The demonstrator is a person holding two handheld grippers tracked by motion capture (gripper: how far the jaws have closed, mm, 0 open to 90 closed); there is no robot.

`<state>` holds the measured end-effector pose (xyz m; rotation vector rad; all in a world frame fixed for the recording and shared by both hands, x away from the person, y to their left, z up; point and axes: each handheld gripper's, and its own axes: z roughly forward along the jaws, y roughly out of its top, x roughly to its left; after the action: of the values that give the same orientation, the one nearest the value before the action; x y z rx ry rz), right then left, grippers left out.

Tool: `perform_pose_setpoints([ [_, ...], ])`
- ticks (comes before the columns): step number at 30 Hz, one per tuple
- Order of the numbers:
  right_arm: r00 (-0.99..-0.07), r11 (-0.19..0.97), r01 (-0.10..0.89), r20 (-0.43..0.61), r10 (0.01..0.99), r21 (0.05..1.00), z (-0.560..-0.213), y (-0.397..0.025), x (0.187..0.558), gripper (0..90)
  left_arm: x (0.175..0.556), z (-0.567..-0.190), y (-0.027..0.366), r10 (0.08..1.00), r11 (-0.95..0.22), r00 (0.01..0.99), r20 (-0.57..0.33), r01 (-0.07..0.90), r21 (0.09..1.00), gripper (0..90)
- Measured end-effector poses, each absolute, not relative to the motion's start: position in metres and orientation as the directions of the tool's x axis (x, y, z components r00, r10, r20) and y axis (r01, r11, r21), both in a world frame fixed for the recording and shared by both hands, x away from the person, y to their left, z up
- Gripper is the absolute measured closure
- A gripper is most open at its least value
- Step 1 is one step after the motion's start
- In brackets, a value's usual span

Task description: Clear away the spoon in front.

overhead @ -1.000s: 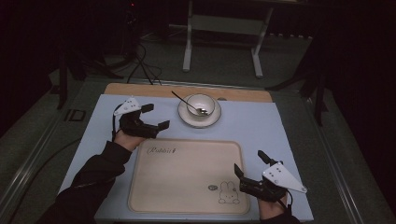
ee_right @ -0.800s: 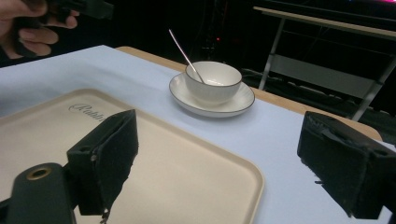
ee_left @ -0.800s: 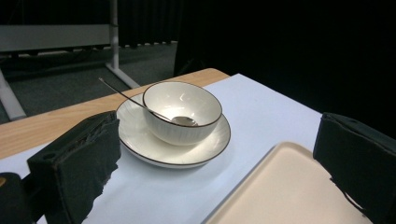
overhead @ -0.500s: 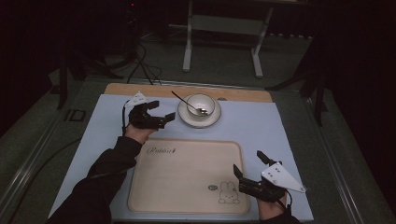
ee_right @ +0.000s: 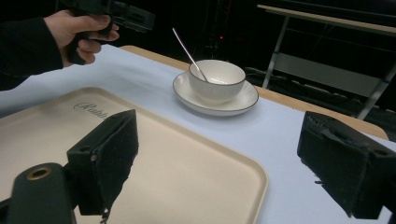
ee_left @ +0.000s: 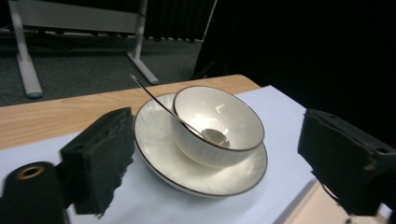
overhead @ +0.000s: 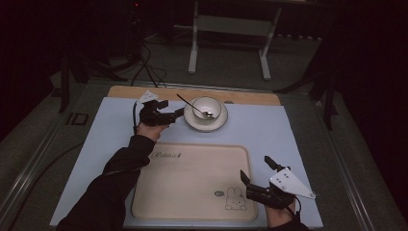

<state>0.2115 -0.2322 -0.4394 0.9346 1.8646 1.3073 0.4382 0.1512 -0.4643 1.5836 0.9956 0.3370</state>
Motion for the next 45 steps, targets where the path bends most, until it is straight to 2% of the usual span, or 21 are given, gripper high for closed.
perform_pose_setpoints([
  [7,-0.522,0.24,0.18,-0.114,0.845,0.954,-0.44,-0.233,0.211,12.4,0.452,-0.471,0.145,0.766,0.047,0.556,-0.324,0.453,0.89,15.3],
  [13,-0.522,0.237,0.181,-0.111,0.846,0.954,-0.439,-0.233,0.211,12.4,0.461,-0.478,0.136,0.783,0.064,0.516,-0.348,0.491,0.869,21.5],
  [19,-0.522,0.233,0.18,-0.107,0.846,0.956,-0.439,-0.234,0.21,12.4,0.47,-0.482,0.134,0.798,0.145,0.444,-0.408,0.516,0.844,32.6],
  [37,-0.53,0.233,0.19,-0.1,0.842,0.954,-0.44,-0.235,0.212,12.5,0.493,-0.486,0.118,0.806,0.227,0.371,-0.46,0.525,0.821,52.5],
  [45,-0.531,0.231,0.193,-0.097,0.842,0.954,-0.441,-0.234,0.212,12.5,0.495,-0.488,0.12,0.803,0.278,0.337,-0.492,0.518,0.809,65.3],
])
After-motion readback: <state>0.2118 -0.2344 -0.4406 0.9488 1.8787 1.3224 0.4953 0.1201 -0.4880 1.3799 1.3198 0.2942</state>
